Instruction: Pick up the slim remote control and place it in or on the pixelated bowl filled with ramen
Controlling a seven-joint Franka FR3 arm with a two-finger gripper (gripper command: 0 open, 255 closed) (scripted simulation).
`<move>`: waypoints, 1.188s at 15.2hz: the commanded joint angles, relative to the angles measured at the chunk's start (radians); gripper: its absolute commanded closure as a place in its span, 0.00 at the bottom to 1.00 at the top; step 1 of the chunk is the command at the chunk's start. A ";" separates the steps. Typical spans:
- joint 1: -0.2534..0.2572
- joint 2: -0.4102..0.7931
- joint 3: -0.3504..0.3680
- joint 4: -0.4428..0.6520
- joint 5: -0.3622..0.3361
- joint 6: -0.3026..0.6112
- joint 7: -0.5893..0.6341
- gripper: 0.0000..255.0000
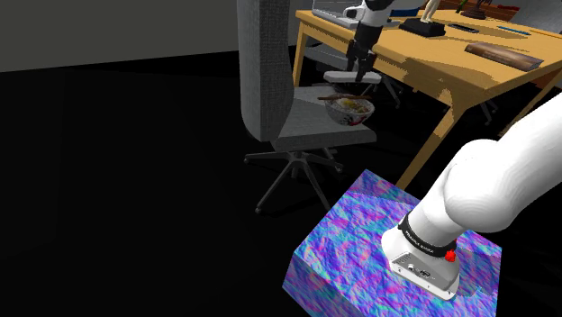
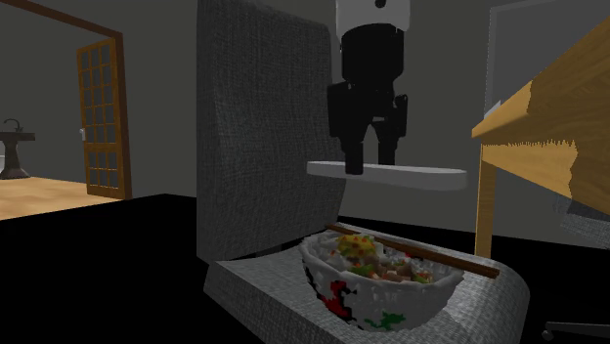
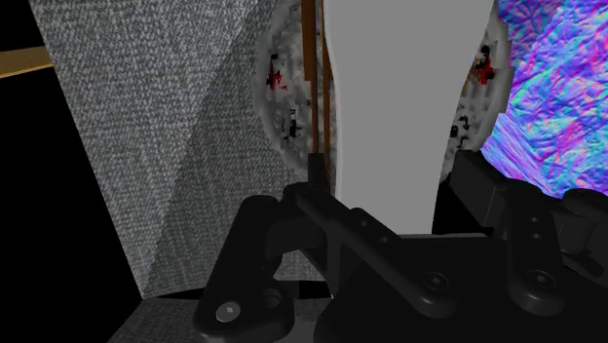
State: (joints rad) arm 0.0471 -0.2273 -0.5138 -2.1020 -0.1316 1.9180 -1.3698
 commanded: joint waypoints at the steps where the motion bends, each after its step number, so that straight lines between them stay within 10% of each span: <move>1: -0.009 -0.030 -0.002 -0.034 -0.017 0.008 -0.002 1.00; 18: -0.010 0.025 -0.026 -0.167 -0.004 0.191 -0.015 1.00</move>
State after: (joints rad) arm 0.0367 -0.2029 -0.5402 -2.2684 -0.1360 2.1077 -1.3849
